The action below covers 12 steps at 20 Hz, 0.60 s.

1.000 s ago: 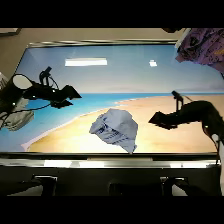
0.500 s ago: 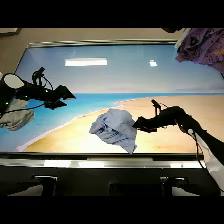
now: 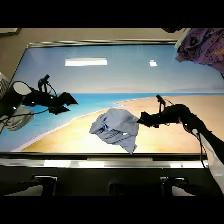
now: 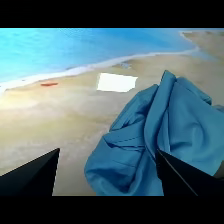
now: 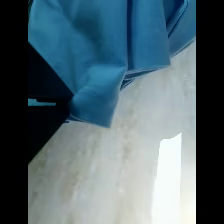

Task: Fold the clothes and pants, and hang the long-sleeved shirts on hangers.

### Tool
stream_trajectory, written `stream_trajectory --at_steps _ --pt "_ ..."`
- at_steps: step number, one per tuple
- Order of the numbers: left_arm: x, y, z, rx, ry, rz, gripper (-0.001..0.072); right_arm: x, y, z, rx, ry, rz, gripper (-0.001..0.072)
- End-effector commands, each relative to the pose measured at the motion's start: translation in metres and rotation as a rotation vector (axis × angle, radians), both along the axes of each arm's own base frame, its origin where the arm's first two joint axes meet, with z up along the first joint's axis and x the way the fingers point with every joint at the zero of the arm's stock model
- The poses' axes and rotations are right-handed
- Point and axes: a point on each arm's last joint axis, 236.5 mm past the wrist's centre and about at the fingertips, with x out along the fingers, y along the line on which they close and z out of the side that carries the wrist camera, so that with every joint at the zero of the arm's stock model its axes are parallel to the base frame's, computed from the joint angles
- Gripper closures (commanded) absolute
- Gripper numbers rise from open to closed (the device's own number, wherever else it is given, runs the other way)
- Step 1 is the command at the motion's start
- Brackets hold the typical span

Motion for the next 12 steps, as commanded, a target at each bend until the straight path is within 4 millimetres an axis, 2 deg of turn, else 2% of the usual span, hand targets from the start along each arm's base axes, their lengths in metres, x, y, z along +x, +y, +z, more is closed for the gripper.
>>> stream_trajectory --at_steps 1,3,6,9,12 --pt "-0.015 -0.028 -0.044 -0.077 0.025 0.006 0.0004 0.002 -0.010 0.028 0.002 -0.042 -0.029 0.0676" --pt "-0.029 -0.050 -0.064 -0.122 0.052 -0.009 0.0012 -0.006 -0.005 0.035 0.018 -0.025 -0.011 0.0675" --pt "-0.051 -0.077 -0.083 -0.138 0.095 -0.091 0.0012 -0.015 -0.002 0.038 0.030 0.001 0.010 0.0675" --pt "-0.064 -0.092 -0.094 -0.132 0.129 -0.134 0.0012 -0.018 -0.001 0.038 0.036 0.014 0.013 0.0675" --pt "-0.072 -0.096 -0.094 -0.136 0.151 -0.157 0.0013 -0.022 0.001 0.040 0.043 0.026 0.024 0.0675"
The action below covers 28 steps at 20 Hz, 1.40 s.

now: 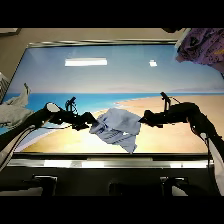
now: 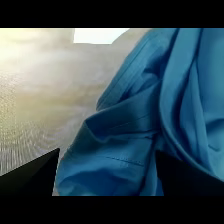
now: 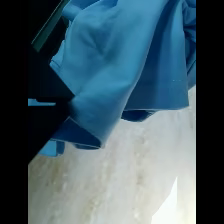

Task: Fold the clothes and pants, and hang the long-sleeved shirts on hangers.

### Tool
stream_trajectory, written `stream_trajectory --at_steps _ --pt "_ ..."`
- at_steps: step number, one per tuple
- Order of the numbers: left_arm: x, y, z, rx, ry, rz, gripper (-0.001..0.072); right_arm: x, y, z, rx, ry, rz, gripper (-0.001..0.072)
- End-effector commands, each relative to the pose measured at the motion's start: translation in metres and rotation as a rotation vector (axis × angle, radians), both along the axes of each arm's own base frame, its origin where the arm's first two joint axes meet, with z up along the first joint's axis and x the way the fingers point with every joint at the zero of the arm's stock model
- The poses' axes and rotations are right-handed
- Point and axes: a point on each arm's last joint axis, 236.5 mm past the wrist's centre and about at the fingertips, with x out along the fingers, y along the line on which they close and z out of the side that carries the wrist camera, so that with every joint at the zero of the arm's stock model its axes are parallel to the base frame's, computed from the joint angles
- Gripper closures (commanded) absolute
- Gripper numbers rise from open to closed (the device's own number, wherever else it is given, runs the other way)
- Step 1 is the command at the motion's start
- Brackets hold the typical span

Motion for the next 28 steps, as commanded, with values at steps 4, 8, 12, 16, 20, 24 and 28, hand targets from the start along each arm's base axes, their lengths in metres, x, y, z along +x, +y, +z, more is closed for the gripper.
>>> stream_trajectory --at_steps 4,8,12,16,20,24,28 --pt "-0.011 -0.007 -0.009 -0.003 0.031 -0.030 0.0040 -0.004 0.001 0.014 0.006 -0.022 0.011 0.0675" --pt "-0.015 -0.007 -0.024 0.006 0.073 -0.028 0.0689 -0.003 0.001 0.027 0.004 -0.065 0.008 0.0675" --pt "0.019 0.004 0.009 -0.017 -0.021 -0.001 0.0694 0.012 -0.003 0.059 -0.020 -0.182 -0.001 0.0676" --pt "0.101 0.075 0.132 0.129 -0.357 0.062 0.0695 0.074 -0.025 0.176 -0.135 -0.503 -0.035 0.0676" --pt "0.129 0.146 0.338 0.306 -0.843 0.156 0.0694 0.089 -0.039 0.357 -0.190 -0.906 -0.113 0.0676" --pt "0.068 0.181 0.496 0.379 -1.176 0.334 0.0694 0.032 -0.061 0.482 -0.325 -1.180 -0.168 0.0676" --pt "-0.016 0.212 0.550 0.448 -1.262 0.507 0.0694 -0.046 -0.093 0.533 -0.481 -1.315 -0.271 0.0676"
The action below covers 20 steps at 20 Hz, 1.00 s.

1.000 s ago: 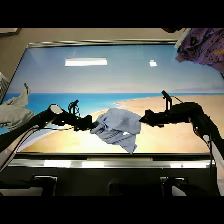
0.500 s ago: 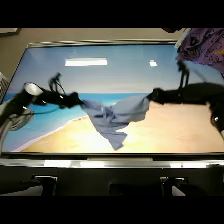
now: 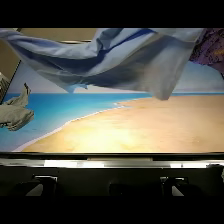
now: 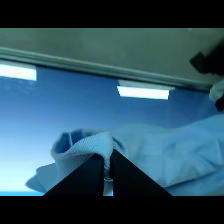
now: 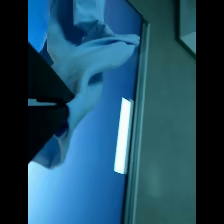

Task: Fold the clothes and pants, and hang the long-sleeved shirts on hangers.

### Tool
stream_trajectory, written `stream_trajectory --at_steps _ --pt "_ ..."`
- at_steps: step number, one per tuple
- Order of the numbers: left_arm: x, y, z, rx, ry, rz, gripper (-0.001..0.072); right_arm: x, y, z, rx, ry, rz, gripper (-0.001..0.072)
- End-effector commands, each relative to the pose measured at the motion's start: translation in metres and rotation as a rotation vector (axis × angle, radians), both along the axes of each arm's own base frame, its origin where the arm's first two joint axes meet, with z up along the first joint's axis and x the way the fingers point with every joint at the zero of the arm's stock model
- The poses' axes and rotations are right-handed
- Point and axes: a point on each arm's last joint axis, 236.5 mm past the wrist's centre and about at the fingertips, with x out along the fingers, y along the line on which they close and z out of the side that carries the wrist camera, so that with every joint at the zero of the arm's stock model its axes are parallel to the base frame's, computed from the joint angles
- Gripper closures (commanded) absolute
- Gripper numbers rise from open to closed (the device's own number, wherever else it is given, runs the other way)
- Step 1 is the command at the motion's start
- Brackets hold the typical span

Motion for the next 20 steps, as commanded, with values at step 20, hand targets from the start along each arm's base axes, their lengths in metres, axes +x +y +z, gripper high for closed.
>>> stream_trajectory --at_steps 20 --pt "0.139 0.044 -0.398 -0.016 0.805 0.197 0.0689 0.173 -0.035 -0.447 -0.009 1.169 -0.158 0.0675"
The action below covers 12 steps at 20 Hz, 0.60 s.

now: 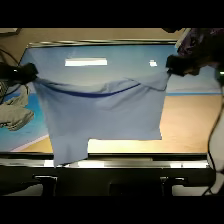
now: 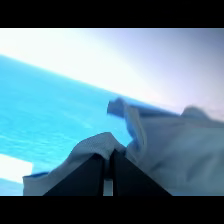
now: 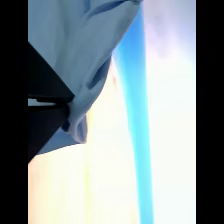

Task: Fold the clothes and pants, and hang the long-sleeved shirts on hangers.

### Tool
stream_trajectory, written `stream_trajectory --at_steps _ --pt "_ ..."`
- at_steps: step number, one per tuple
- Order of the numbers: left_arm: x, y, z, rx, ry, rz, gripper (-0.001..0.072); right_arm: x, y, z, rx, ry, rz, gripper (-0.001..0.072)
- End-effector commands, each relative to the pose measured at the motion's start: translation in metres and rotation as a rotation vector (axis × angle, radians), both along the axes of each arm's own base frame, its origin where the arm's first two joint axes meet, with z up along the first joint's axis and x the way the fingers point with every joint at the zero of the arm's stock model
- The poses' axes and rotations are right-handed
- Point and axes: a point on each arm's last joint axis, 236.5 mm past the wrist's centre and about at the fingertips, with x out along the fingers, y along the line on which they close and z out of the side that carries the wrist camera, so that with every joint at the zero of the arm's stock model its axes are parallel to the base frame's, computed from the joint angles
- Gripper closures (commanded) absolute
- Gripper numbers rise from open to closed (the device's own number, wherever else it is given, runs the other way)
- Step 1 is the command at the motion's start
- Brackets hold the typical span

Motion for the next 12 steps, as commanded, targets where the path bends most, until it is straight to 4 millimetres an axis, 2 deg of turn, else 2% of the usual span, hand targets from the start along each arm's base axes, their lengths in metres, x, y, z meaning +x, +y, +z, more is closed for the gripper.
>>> stream_trajectory --at_steps 1,3,4,5,6,7,8,10,12 --pt "0.031 -0.016 -0.122 -0.093 0.172 0.005 0.0689 0.019 0.010 -0.127 0.063 0.241 -0.016 0.0675" --pt "0.035 -0.028 -0.156 -0.166 0.222 0.018 0.0685 0.035 0.018 -0.166 0.110 0.257 -0.034 0.0675" --pt "0.036 -0.032 -0.163 -0.195 0.231 0.025 0.0644 0.039 0.021 -0.177 0.124 0.260 -0.040 0.0669" --pt "0.038 -0.032 -0.163 -0.211 0.230 0.031 0.0571 0.040 0.021 -0.181 0.128 0.263 -0.043 0.0627" --pt "0.039 -0.028 -0.157 -0.213 0.221 0.033 0.0420 0.039 0.020 -0.180 0.125 0.264 -0.037 0.0540" --pt "0.038 -0.022 -0.147 -0.207 0.215 0.019 0.0314 0.033 0.017 -0.175 0.112 0.267 0.005 0.0439" --pt "0.034 -0.013 -0.133 -0.189 0.218 -0.012 0.0292 0.024 0.016 -0.166 0.101 0.271 0.077 0.0394" --pt "0.016 0.009 -0.106 -0.153 0.228 -0.065 0.0244 0.017 0.003 -0.132 0.177 0.240 0.093 0.0390" --pt "-0.013 0.033 -0.085 -0.134 0.263 -0.093 0.0244 0.007 -0.035 -0.096 0.191 0.160 0.079 0.0390"
